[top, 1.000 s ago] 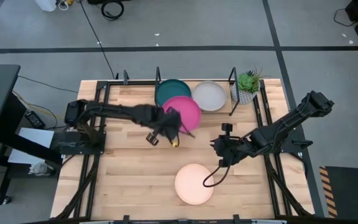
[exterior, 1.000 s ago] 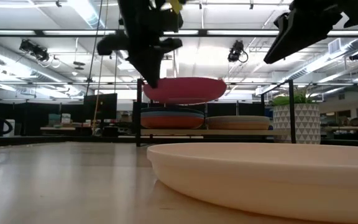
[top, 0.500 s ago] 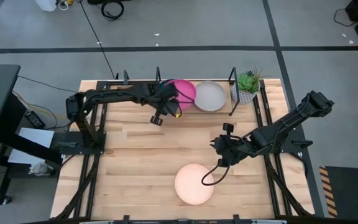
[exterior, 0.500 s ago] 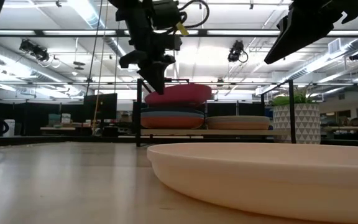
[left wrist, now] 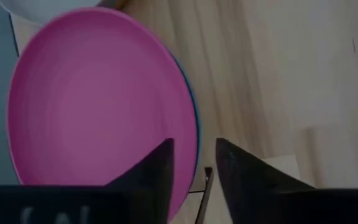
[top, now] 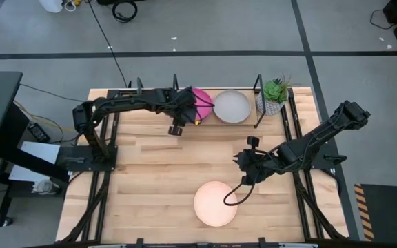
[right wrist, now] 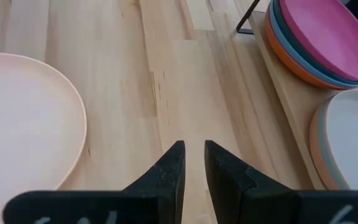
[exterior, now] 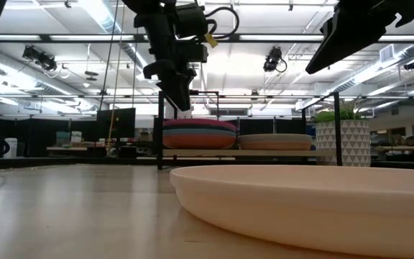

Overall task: Place and stack plates onto a shelf
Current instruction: Stack the pink plate on top of the green plate on the shelf, then stack the light yellow plate on top of the gray plate on the shelf

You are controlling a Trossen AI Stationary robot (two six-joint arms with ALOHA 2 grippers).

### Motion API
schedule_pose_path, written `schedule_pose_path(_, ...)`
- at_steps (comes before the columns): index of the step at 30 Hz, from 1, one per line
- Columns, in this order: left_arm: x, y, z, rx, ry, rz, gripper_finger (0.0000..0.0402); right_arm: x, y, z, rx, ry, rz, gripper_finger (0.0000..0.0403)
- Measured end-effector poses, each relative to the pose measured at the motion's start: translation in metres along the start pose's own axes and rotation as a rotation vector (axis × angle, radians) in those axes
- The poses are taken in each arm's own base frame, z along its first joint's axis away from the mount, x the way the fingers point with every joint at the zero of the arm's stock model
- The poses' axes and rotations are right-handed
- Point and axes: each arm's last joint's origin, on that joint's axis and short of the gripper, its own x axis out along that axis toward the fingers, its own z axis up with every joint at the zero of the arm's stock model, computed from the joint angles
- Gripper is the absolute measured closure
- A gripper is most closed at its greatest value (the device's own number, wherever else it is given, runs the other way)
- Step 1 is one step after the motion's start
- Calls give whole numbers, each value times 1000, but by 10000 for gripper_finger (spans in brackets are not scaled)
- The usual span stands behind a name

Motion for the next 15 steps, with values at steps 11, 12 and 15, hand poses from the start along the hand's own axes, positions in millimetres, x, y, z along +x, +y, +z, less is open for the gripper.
schedule_pose_path(11, -10, -63, 34, 17, -193, -395, 254, 9, 7, -2, -5, 35, 27, 335)
schedule_pose_path(12, -9, -74, 38, 45, -199, -412, 256, 12, 10, -3, -9, 44, 34, 335)
schedule_pose_path(15, -3, -104, 44, 120, -233, -435, 259, 21, 18, -4, -15, 64, 78, 335)
